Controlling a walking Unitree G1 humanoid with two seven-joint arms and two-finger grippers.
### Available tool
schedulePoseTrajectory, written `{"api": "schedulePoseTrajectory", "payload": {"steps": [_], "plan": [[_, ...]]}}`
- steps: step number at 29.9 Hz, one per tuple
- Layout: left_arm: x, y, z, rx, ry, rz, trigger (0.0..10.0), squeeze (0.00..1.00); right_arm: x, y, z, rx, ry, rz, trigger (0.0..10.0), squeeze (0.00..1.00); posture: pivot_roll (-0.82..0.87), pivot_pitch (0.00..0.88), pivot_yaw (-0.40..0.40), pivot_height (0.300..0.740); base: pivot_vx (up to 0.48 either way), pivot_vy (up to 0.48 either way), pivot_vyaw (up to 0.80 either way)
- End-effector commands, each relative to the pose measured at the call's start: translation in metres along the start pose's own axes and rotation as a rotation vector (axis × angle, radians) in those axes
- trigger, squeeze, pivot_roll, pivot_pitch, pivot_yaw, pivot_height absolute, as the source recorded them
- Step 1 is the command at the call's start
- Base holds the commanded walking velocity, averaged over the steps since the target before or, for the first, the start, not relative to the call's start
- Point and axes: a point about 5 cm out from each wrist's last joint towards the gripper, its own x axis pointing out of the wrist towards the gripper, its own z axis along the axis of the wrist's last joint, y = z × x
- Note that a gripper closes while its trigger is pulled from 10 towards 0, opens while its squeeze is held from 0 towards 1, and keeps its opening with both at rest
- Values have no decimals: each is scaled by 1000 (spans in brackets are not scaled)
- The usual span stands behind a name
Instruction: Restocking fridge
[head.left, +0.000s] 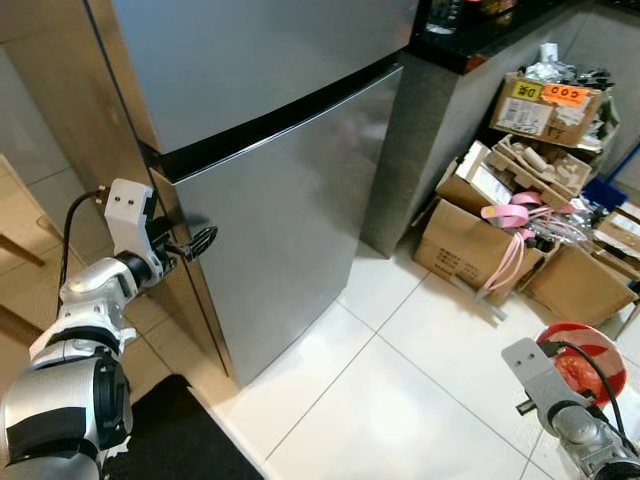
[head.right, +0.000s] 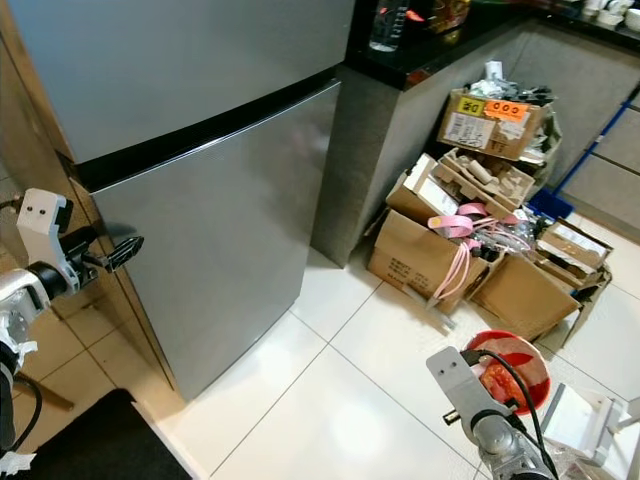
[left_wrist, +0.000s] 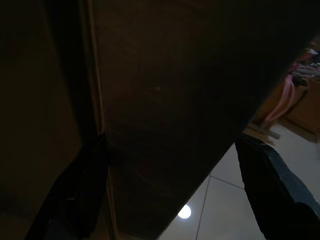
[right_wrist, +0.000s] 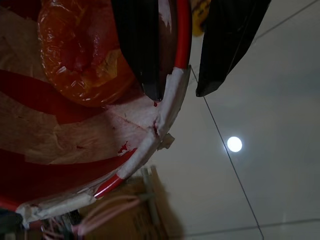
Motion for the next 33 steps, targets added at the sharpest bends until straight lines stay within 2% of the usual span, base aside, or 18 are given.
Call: {"api": "schedulePoseTrajectory", "payload": {"steps": [1, 4, 5, 9, 14, 18, 21, 24, 28, 30, 33], "plan": [[15, -12, 23, 68, -87, -113, 10000, 0, 1, -2, 4, 8, -22, -23, 10000, 0, -90, 171, -71, 740, 0, 0, 0], [27, -32, 23, 81, -120, -252, 10000, 0, 1, -2, 6, 14, -32, -27, 10000, 0, -81, 171, -67, 740, 0, 0, 0], [27, -32, 23, 81, -120, -252, 10000, 0, 1, -2, 6, 14, -32, -27, 10000, 0, -81, 171, -67, 740, 0, 0, 0], [31, -51, 10, 74, -112, -377, 10000, 0, 2, 0, 9, 12, -35, -23, 10000, 0, -73, 163, -64, 740, 0, 0, 0], [31, -55, 4, 64, -107, -405, 10000, 0, 3, 0, 11, 10, -40, -26, 10000, 0, -72, 156, -62, 740, 0, 0, 0], [28, -67, -17, 18, -99, -448, 10000, 0, 5, -3, 16, 5, -49, -41, 10000, 0, -66, 138, -51, 740, 0, 0, 0], [27, -70, -23, 4, -94, -458, 10000, 0, 5, -4, 17, 8, -49, -46, 10000, 0, -66, 136, -50, 740, 0, 0, 0], [23, -85, -47, -39, -62, -497, 10000, 0, 5, -6, 16, 11, -46, -55, 10000, 0, -66, 130, -47, 740, 0, 0, 0], [22, -89, -51, -48, -60, -504, 10000, 0, 5, -6, 16, 11, -45, -56, 10000, 0, -66, 127, -47, 740, 0, 0, 0], [23, -101, -59, -78, -65, -548, 10000, 0, 4, -8, 14, 13, -40, -64, 10000, 0, -67, 123, -43, 740, 0, 0, 0], [23, -109, -64, -97, -64, -582, 10000, 0, 4, -9, 13, 13, -37, -66, 10000, 0, -65, 120, -40, 740, 0, 0, 0]]}}
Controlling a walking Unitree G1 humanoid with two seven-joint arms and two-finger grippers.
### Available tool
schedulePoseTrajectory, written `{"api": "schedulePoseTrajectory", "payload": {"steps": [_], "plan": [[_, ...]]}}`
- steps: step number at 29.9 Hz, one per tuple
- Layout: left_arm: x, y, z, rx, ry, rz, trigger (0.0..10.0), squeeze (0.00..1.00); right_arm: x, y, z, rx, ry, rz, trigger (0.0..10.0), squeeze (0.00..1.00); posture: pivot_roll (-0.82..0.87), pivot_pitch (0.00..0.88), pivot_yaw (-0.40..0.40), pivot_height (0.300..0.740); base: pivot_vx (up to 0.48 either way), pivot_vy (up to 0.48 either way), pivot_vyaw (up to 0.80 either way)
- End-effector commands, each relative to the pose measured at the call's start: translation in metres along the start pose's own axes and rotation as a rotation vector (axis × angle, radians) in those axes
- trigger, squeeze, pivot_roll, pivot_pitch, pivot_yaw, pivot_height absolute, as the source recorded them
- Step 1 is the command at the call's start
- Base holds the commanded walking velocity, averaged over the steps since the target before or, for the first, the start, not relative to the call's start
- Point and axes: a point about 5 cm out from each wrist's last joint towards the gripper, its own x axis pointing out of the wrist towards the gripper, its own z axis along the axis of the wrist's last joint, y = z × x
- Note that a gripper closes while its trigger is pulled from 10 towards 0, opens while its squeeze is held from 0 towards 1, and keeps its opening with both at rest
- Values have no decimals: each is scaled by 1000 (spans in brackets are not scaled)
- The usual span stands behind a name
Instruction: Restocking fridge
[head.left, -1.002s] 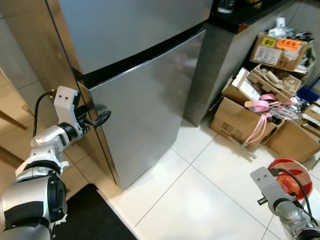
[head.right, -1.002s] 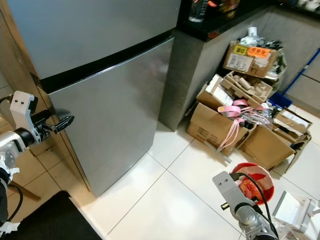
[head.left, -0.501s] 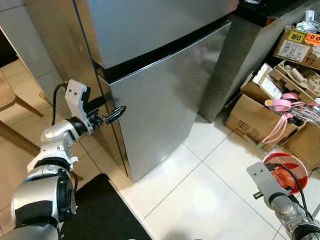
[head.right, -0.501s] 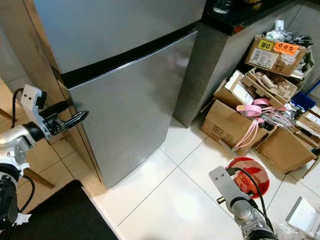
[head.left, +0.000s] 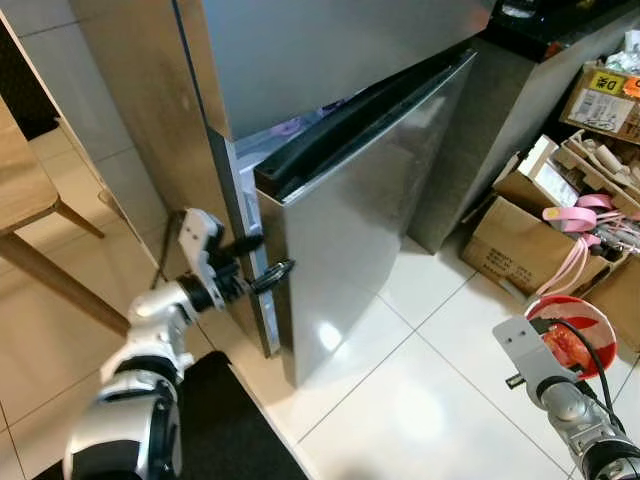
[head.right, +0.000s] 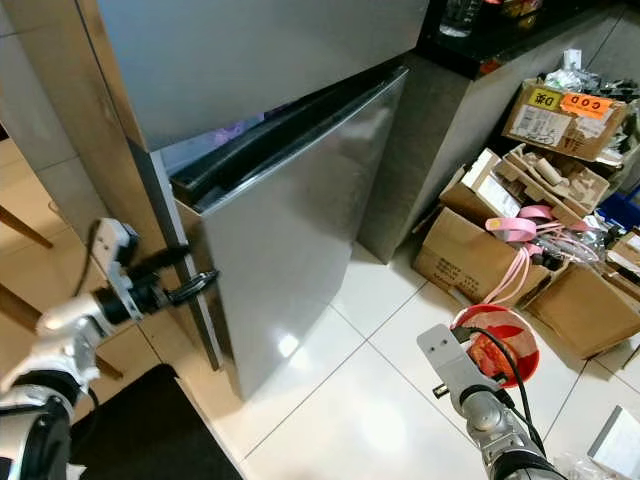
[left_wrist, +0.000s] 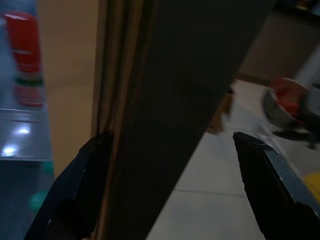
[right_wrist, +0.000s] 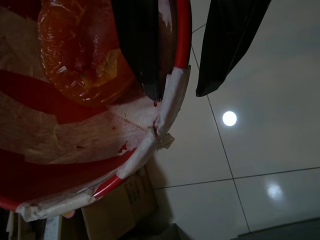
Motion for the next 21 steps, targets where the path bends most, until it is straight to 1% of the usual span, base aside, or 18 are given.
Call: {"api": "schedulePoseTrajectory", "payload": {"steps": [1, 2, 3, 4, 5, 6, 7, 9, 10, 11, 13, 16, 17, 18, 20, 21], "plan": [[9, -20, -20, -63, 42, -105, 10000, 0, -3, -6, -11, 8, 31, -33, 10000, 0, -65, 121, -38, 740, 0, 0, 0], [12, -25, -24, -75, 44, -133, 10000, 0, -4, -6, -11, 8, 33, -34, 10000, 0, -65, 121, -38, 740, 0, 0, 0], [15, -35, -30, -100, 47, -186, 10000, 0, -4, -6, -13, 7, 41, -36, 10000, 0, -65, 118, -35, 740, 0, 0, 0], [15, -35, -30, -100, 47, -186, 10000, 0, -4, -6, -13, 7, 41, -36, 10000, 0, -65, 118, -35, 740, 0, 0, 0], [17, -41, -34, -116, 48, -219, 10000, 0, -5, -5, -14, 7, 46, -37, 10000, 0, -65, 118, -35, 740, 0, 0, 0], [17, -41, -34, -116, 48, -219, 10000, 0, -5, -5, -14, 7, 46, -37, 10000, 0, -65, 118, -35, 740, 0, 0, 0], [19, -49, -39, -136, 52, -262, 10000, 0, -5, -5, -17, 7, 54, -38, 10000, 0, -65, 116, -32, 740, 0, 0, 0], [22, -72, -54, -194, 71, -366, 10000, 0, -8, -2, -23, 7, 79, -39, 10000, 0, -62, 114, -31, 740, 0, 0, 0], [23, -79, -58, -215, 74, -397, 10000, 0, -9, -1, -26, 9, 88, -40, 10000, 0, -62, 114, -31, 740, 0, 0, 0], [23, -79, -58, -215, 74, -397, 10000, 0, -9, -1, -26, 9, 88, -40, 10000, 0, -62, 114, -31, 740, 0, 0, 0], [23, -88, -66, -241, 89, -419, 10000, 0, -10, 0, -30, 5, 106, -41, 10000, 0, -61, 113, -31, 740, 0, 0, 0], [21, -90, -70, -253, 100, -405, 10000, 0, -12, 0, -33, 1, 119, -43, 10000, 0, -60, 111, -32, 740, 0, 0, 0], [17, -91, -77, -270, 124, -387, 10000, 0, -13, 0, -37, -1, 137, -47, 10000, 0, -60, 111, -32, 740, 0, 0, 0], [17, -91, -77, -270, 124, -387, 10000, 0, -13, 0, -37, -1, 137, -47, 10000, 0, -60, 111, -32, 740, 0, 0, 0], [2, -92, -95, -322, 194, -302, 10000, 0, -18, 1, -49, -9, 184, -64, 10000, 0, -60, 108, -33, 740, 0, 0, 0], [2, -92, -95, -322, 194, -302, 10000, 0, -18, 1, -49, -9, 184, -64, 10000, 0, -60, 108, -33, 740, 0, 0, 0]]}}
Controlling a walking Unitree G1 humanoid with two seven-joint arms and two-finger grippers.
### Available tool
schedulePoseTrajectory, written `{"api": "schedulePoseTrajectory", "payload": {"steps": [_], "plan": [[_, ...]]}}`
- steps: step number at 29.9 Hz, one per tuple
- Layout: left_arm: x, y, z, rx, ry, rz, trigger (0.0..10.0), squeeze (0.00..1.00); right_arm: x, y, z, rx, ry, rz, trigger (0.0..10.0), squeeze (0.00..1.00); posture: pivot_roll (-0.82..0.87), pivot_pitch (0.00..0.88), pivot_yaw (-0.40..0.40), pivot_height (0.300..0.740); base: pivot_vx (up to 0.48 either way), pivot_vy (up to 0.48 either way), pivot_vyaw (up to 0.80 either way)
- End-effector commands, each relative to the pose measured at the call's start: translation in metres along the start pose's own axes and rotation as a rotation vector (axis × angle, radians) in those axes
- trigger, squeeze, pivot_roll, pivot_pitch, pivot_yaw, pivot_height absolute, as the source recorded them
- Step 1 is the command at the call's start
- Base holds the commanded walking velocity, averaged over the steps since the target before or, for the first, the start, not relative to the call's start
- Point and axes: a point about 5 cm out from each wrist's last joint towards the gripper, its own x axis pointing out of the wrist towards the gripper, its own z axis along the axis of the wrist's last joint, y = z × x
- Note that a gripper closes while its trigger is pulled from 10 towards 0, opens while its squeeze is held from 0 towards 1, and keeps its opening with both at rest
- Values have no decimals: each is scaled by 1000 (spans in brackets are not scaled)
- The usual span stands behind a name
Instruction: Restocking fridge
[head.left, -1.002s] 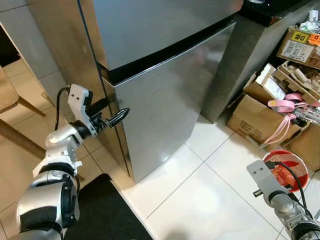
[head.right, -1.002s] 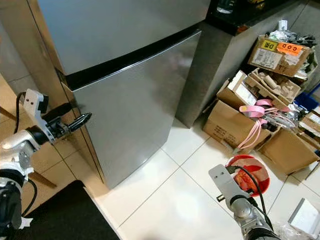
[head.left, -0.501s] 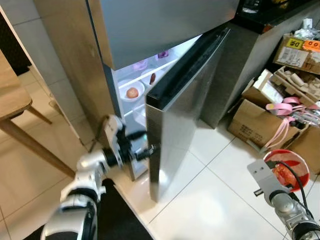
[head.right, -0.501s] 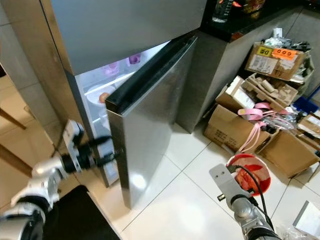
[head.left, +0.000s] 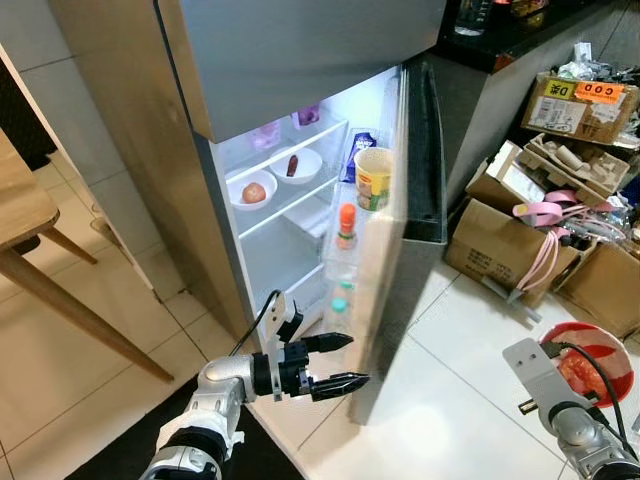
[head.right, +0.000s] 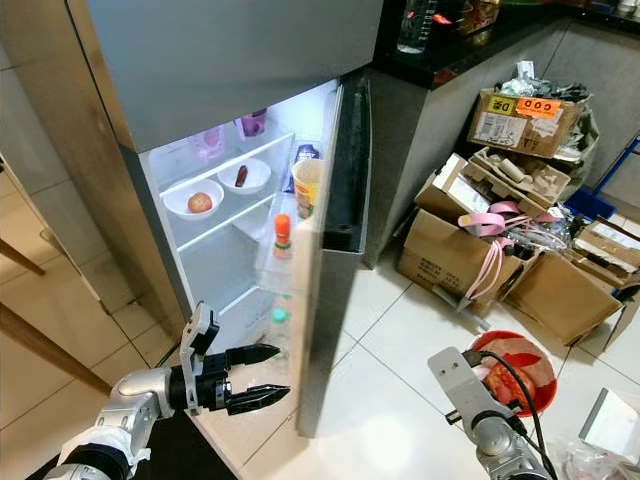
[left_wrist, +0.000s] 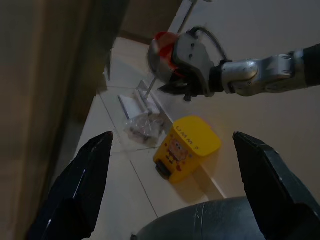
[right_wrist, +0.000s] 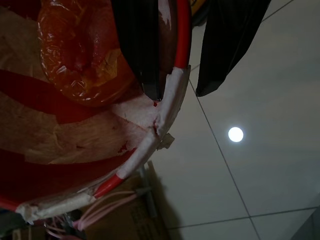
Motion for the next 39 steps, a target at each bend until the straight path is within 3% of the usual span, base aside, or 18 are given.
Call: {"api": "schedulePoseTrajectory", "payload": {"steps": [1, 2, 3, 6, 10, 16, 18, 21, 29, 35, 39], "plan": [[-19, -3, -30, -83, 79, 101, 10000, 0, -5, -5, -20, 4, 75, -40, 10000, 0, -60, 108, -33, 740, 0, 0, 0], [-30, -6, -46, -125, 127, 174, 10000, 0, -8, -4, -26, 1, 96, -44, 10000, 0, -63, 103, -31, 740, 0, 0, 0], [-30, -6, -46, -125, 127, 174, 10000, 0, -8, -4, -26, 1, 96, -44, 10000, 0, -63, 103, -31, 740, 0, 0, 0], [-57, -16, -81, -215, 245, 358, 10000, 0, -12, 1, -38, -12, 138, -44, 10000, 0, -65, 101, -32, 740, 0, 0, 0], [-86, -28, -113, -314, 356, 585, 10000, 0, -16, 9, -46, -31, 177, -26, 10000, 0, -67, 92, -32, 740, 0, 0, 0], [-102, -43, -136, -384, 432, 741, 10000, 0, -20, 24, -49, -36, 182, 27, 10000, 0, -69, 74, -35, 740, 0, 0, 0], [-111, -55, -153, -441, 481, 863, 10000, 0, -24, 48, -46, -78, 147, 154, 10000, 0, -73, 63, -38, 740, 0, 0, 0], [-112, -56, -155, -449, 486, 879, 10000, 0, -24, 51, -46, -85, 143, 168, 10000, 0, -73, 63, -38, 740, 0, 0, 0], [-116, -63, -163, -478, 525, 962, 10000, 0, -29, 82, -36, -152, 109, 401, 10000, 0, -83, 39, -48, 740, 0, 0, 0], [-115, -57, -159, -465, 505, 1010, 10000, 0, -27, 80, -35, -183, 127, 386, 10000, 0, -84, 39, -47, 740, 0, 0, 0], [-113, -53, -158, -468, 503, 1052, 10000, 0, -31, 73, -54, -108, 225, 319, 10000, 0, -76, 40, -43, 740, 0, 0, 0]]}}
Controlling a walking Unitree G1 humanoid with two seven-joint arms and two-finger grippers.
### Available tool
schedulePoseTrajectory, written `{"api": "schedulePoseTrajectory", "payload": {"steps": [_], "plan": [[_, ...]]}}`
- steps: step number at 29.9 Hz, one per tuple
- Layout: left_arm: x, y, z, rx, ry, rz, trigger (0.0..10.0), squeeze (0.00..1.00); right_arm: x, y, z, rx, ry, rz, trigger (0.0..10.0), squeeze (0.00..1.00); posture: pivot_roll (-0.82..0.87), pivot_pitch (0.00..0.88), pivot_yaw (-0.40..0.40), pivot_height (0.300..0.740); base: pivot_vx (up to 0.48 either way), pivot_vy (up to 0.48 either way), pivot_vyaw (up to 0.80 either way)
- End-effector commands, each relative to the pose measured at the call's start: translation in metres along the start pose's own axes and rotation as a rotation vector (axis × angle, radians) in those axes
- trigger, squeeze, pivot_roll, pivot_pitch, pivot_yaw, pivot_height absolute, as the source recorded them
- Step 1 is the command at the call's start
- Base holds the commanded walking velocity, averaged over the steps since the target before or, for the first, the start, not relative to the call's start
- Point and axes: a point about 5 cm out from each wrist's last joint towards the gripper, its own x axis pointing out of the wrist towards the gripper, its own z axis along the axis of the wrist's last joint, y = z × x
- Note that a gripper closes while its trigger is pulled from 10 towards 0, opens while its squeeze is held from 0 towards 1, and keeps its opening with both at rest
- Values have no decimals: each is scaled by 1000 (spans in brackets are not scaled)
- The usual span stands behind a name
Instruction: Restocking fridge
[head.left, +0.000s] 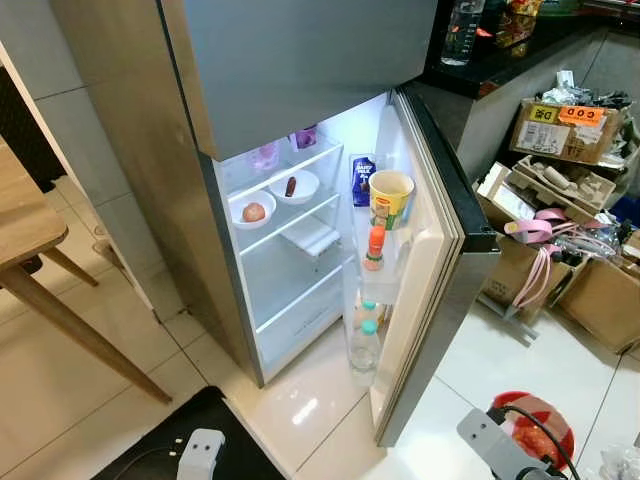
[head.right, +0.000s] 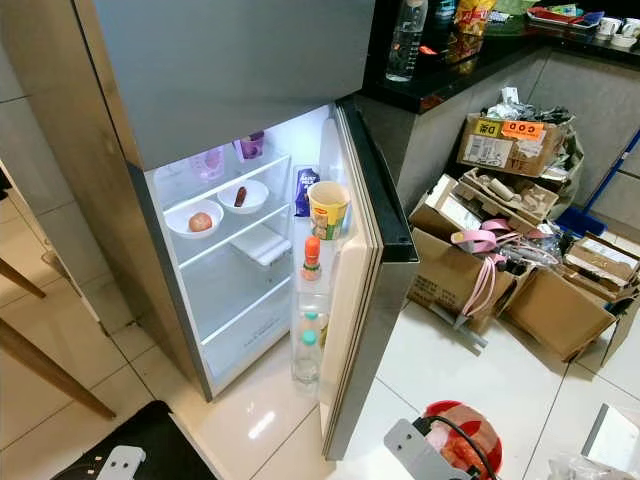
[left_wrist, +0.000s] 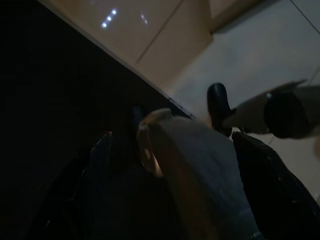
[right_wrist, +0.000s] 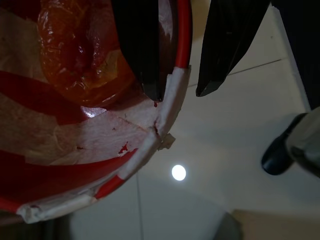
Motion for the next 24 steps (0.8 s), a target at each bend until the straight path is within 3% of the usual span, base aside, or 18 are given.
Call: {"api": "schedulePoseTrajectory", "payload": {"steps": [1, 11, 19, 24], "plan": [[2, -3, -6, -31, 25, 28, 10000, 0, -4, -3, -19, 55, 69, -39, 10000, 0, -76, 40, -43, 740, 0, 0, 0], [2, -11, -23, -105, 89, 60, 10000, 0, -18, 18, -68, 120, 232, -14, 10000, 0, -72, 27, -40, 740, 0, 0, 0], [2, -16, -34, -147, 116, 77, 10000, 0, -20, 23, -72, 142, 251, -12, 10000, 0, -84, 8, -37, 740, 0, -359, 0], [8, -19, -21, -174, 66, 74, 10000, 0, -18, 22, -66, 142, 246, -3, 10000, 0, -65, 29, -55, 740, 0, -421, 0]]}}
